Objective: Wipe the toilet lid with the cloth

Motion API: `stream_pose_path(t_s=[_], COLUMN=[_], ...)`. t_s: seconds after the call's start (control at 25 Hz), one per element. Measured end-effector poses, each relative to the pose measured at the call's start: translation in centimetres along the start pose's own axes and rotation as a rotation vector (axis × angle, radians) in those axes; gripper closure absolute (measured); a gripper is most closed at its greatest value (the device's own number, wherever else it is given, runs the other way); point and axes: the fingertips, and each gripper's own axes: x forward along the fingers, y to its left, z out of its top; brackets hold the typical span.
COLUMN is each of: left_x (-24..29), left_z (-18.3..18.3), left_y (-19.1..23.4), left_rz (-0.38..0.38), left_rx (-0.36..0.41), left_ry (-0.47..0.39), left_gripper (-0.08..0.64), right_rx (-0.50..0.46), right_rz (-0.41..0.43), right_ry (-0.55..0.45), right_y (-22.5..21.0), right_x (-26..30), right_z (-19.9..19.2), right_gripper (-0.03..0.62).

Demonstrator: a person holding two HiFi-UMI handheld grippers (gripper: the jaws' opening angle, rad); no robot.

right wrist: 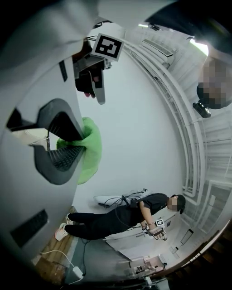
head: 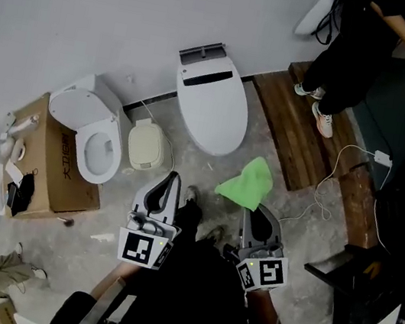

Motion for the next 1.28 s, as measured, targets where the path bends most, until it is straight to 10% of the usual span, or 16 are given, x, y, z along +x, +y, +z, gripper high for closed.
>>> stream_pose_path(t_s=[1.28], left_x=[26.7], left_z=[-2.3], left_y=[17.7], left_rz=[0.005], left_rx=[-0.083], left_ry=[0.055], left_gripper=[0.551], right_rx=[-0.063], right_rz=[-0.005], right_ry=[0.174], right_y=[-11.5], right_x=[32.4], right_z=[2.8], right_gripper=[0.554])
